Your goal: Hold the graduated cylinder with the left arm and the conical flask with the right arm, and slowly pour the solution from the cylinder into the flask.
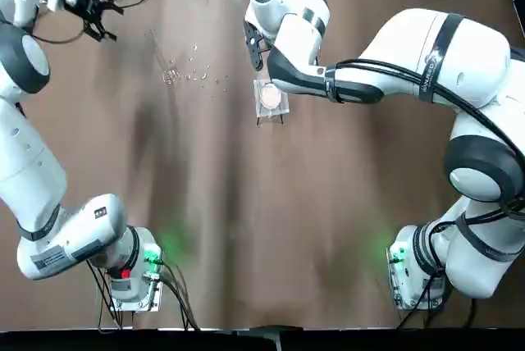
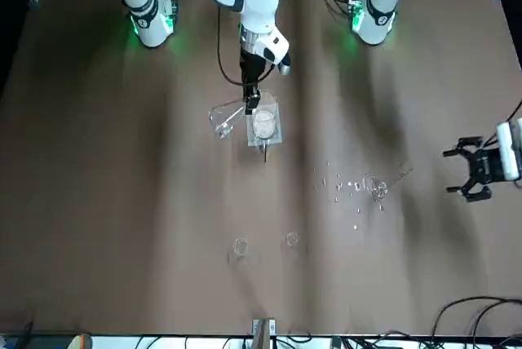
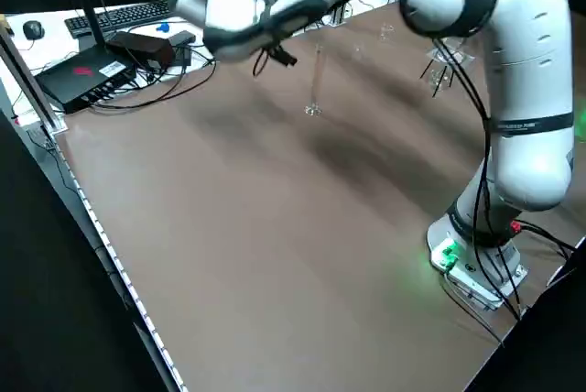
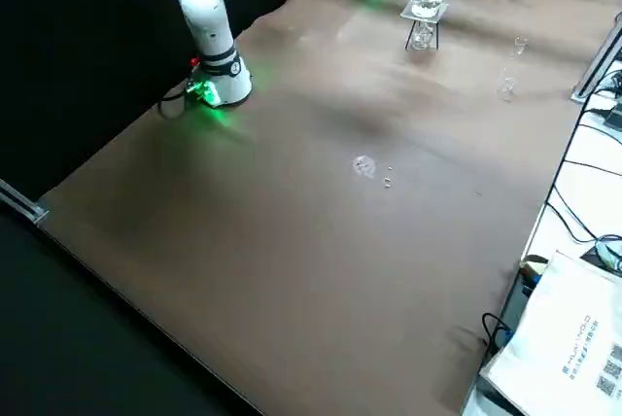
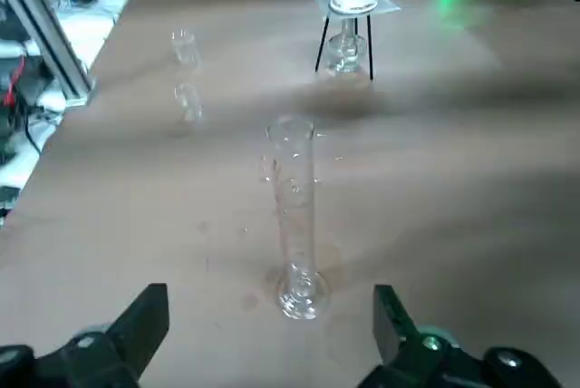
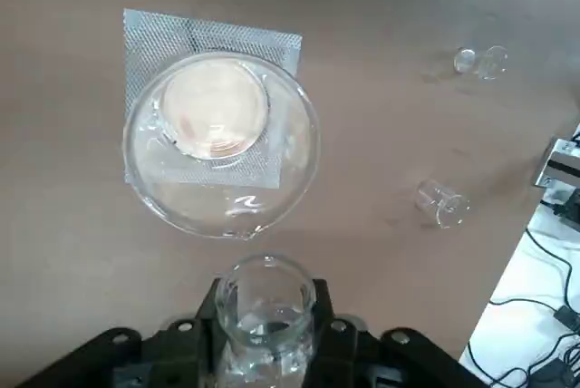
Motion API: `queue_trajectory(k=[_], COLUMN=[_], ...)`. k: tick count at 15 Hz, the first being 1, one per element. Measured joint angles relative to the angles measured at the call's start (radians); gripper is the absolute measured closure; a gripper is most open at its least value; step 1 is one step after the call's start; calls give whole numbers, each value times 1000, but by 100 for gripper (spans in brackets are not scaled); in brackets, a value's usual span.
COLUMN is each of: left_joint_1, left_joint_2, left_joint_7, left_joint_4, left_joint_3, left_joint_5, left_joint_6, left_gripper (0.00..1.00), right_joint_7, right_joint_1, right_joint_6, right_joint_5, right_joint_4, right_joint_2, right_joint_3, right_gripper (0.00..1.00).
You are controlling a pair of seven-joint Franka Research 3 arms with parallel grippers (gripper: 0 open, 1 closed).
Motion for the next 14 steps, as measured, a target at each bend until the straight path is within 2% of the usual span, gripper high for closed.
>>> queue_trajectory(k=[3, 6, 8, 9, 14], left_joint_1=[-59, -155, -226, -298, -456], left_joint_2=[-122, -210, -237, -242, -240], left_joint_7=[-250, -470, -623, -770, -1258], left_joint_4=[1, 0, -3, -5, -11], left_joint_3=[-8, -10, -12, -13, -14], left_joint_5=[155, 257, 351, 400, 482], left_joint_6=[-1, -1, -1, 9, 61], left_gripper=[0, 0, 0, 0, 0], right_joint_7=[0, 2, 2, 2, 4], right_joint_1=[8, 20, 22, 27, 40], right_joint_6=[-18, -19, -24, -36, -48], right_joint_5=[-24, -36, -44, -64, -75], right_joint_4=[0, 0, 0, 3, 26], right_joint_2=[13, 25, 31, 37, 56], right_joint_3=[0, 0, 0, 0, 0], right_gripper=[61, 61, 61, 61, 61])
